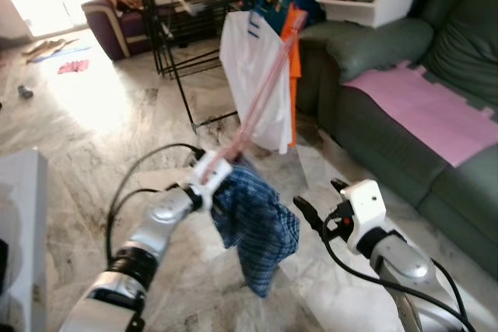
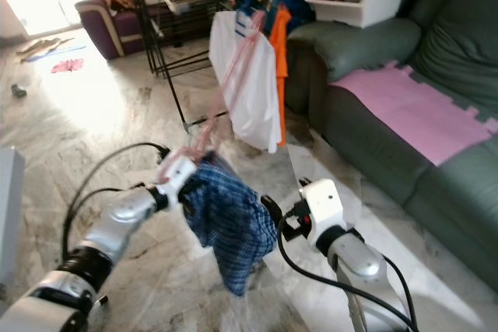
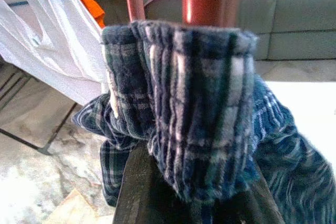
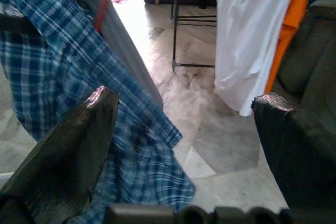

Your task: Hang hanger

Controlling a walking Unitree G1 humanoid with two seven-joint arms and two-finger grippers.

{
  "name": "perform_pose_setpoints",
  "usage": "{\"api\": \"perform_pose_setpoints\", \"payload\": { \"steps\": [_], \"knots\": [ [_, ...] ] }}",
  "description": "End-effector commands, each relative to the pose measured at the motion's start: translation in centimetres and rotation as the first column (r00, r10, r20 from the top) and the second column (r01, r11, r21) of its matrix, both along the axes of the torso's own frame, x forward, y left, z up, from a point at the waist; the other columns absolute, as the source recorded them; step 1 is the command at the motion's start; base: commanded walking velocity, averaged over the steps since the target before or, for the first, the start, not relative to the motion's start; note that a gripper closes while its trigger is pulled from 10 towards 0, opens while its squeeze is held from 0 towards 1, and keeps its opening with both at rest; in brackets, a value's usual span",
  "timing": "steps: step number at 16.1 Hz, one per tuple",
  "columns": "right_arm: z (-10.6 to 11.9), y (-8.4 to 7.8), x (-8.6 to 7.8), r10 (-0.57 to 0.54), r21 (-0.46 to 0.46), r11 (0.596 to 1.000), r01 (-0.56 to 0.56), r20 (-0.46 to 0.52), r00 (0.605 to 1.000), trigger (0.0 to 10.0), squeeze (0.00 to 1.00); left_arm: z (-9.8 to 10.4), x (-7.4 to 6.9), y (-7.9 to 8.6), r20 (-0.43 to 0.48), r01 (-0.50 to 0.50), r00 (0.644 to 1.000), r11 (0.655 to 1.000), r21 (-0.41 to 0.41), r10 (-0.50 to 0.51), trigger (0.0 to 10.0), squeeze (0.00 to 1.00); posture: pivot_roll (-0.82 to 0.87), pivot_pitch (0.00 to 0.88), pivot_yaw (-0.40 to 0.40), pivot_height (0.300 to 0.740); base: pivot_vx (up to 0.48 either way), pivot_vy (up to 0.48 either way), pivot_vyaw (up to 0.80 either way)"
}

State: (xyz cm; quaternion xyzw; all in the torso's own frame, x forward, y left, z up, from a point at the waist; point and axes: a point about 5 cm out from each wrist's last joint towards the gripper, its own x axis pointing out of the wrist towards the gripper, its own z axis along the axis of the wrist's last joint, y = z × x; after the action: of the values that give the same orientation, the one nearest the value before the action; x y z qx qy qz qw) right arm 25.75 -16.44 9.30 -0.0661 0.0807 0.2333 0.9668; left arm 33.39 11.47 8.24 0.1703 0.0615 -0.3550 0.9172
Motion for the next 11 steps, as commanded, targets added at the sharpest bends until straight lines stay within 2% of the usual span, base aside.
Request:
{"api": "perform_pose_setpoints", "payload": {
  "steps": [1, 2, 8, 11],
  "knots": [
    [0.19, -0.38, 0.05, -0.004, -0.008, 1.0, 0.004, 0.006, 1.0, 10.0, 0.0, 0.86, 0.22, -0.77, 0.036, 0.022, 0.999, 1.0, -0.022, -0.021, 10.0, 0.0, -0.08, 0.015, 0.072, 0.74, 0.0, -0.469, 0.0],
    [0.17, -0.4, 0.07, -0.005, -0.008, 1.0, 0.005, 0.004, 1.0, 10.0, 0.0, 0.83, 0.19, -0.77, 0.035, 0.019, 0.999, 1.0, -0.023, -0.019, 10.0, 0.0, -0.08, 0.017, 0.072, 0.74, 0.0, -0.48, 0.0],
    [0.11, -0.44, 0.06, -0.008, -0.01, 1.0, 0.008, 0.0, 1.0, 10.0, 0.0, 1.09, 0.46, -0.51, 0.04, -0.018, 0.999, 0.998, -0.052, 0.02, 10.0, 0.0, -0.08, 0.019, 0.071, 0.74, 0.0, 0.0, 0.0],
    [0.12, -0.47, 0.13, -0.005, -0.014, 1.0, 0.005, 0.001, 1.0, 10.0, 0.0, 1.2, 0.41, -0.52, 0.027, -0.017, 0.999, 0.994, -0.106, 0.02, 10.0, 0.0, -0.09, 0.015, 0.068, 0.74, 0.0, 0.0, 0.0]
  ]
}}
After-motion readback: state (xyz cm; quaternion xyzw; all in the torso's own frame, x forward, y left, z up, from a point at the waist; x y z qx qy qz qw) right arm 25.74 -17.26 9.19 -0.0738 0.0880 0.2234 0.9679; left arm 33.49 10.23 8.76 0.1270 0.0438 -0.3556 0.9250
